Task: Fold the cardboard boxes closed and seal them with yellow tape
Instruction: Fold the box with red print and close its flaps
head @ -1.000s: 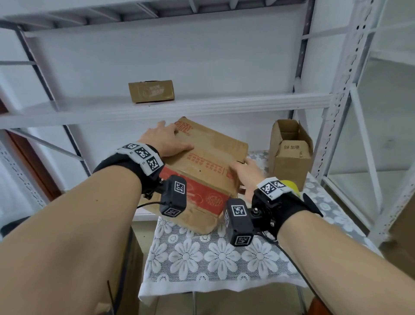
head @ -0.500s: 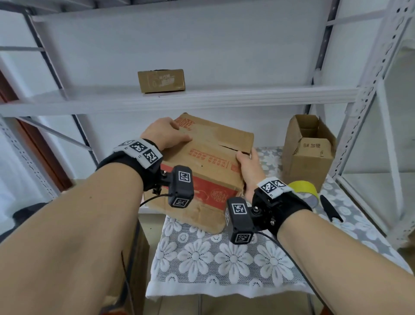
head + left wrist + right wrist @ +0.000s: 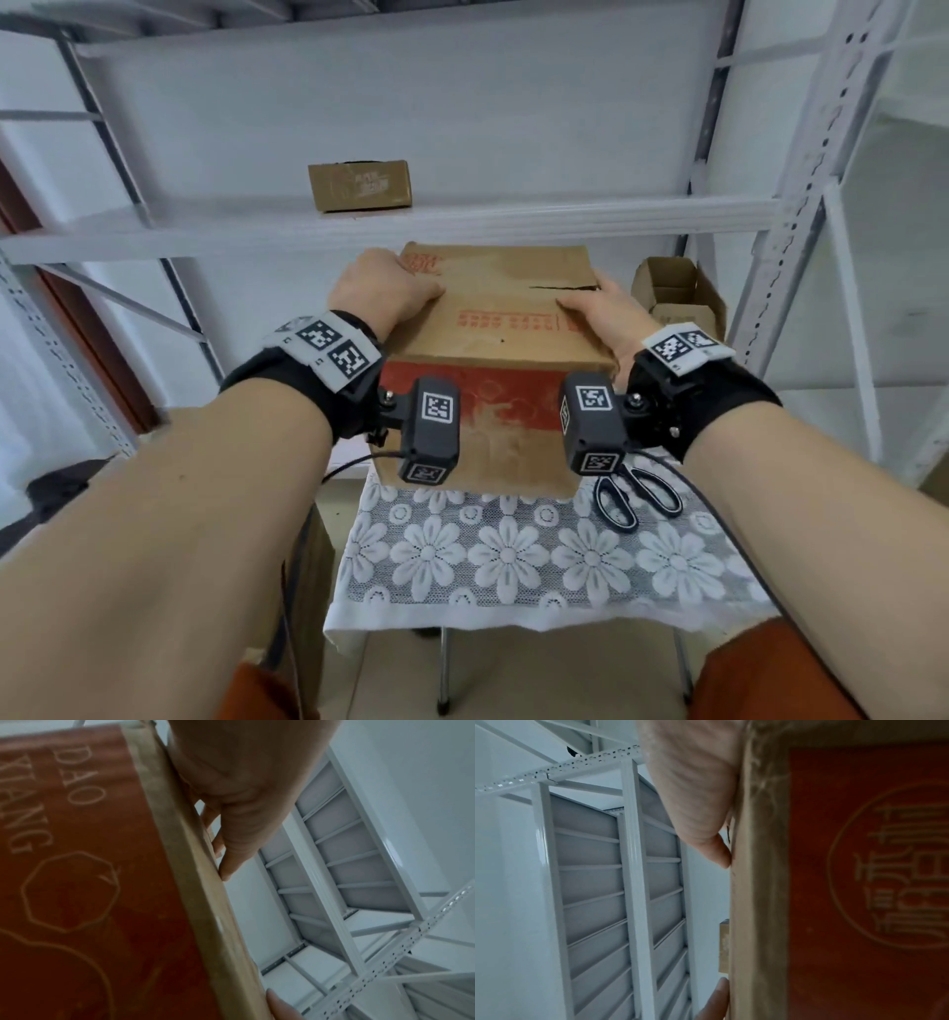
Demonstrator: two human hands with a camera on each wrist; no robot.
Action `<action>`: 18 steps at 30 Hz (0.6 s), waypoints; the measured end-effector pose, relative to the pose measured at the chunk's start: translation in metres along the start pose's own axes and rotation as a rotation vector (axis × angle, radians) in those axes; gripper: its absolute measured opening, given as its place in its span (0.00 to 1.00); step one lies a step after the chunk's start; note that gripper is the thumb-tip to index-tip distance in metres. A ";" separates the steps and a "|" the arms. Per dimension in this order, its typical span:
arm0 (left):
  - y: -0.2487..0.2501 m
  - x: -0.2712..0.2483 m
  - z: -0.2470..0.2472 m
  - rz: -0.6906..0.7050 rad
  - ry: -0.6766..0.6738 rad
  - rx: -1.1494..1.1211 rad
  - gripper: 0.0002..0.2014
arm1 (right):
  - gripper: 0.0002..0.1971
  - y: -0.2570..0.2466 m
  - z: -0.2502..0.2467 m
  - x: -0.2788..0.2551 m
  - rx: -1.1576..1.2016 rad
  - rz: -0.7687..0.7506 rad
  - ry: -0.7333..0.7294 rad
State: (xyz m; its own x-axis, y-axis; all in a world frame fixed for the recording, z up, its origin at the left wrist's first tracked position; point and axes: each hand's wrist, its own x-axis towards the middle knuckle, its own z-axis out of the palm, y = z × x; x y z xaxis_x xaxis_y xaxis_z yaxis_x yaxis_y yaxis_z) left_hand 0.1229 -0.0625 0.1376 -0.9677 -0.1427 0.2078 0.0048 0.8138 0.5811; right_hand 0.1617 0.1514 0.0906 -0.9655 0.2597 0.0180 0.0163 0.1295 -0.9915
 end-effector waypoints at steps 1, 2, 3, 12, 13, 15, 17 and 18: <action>-0.002 -0.003 0.007 0.001 -0.017 0.019 0.22 | 0.26 0.004 -0.003 -0.002 -0.011 0.010 -0.001; -0.004 -0.006 0.013 0.001 -0.038 0.042 0.22 | 0.23 0.009 -0.005 -0.006 -0.014 0.025 -0.011; -0.007 -0.009 0.019 0.000 -0.064 0.068 0.23 | 0.20 0.016 -0.007 -0.007 -0.019 0.045 -0.019; -0.019 -0.029 0.056 0.060 -0.119 0.273 0.24 | 0.27 0.037 -0.008 -0.011 -0.471 -0.094 -0.068; -0.018 -0.029 0.059 0.086 -0.108 0.300 0.24 | 0.25 0.036 -0.008 -0.011 -0.544 -0.121 -0.079; -0.013 -0.031 0.061 0.203 -0.113 0.341 0.21 | 0.23 0.036 -0.009 -0.009 -0.602 -0.138 -0.093; -0.005 -0.040 0.061 0.331 -0.235 0.296 0.21 | 0.22 0.036 -0.011 -0.009 -0.619 -0.134 -0.098; 0.001 -0.047 0.059 0.379 -0.336 0.289 0.26 | 0.22 0.036 -0.012 -0.009 -0.633 -0.137 -0.102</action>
State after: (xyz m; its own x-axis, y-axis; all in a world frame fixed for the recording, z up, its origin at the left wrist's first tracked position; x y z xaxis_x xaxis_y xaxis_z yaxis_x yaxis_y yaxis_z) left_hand 0.1532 -0.0219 0.0818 -0.9390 0.3367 0.0703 0.3429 0.9007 0.2666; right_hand 0.1742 0.1651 0.0565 -0.9891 0.1127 0.0950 0.0114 0.7013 -0.7128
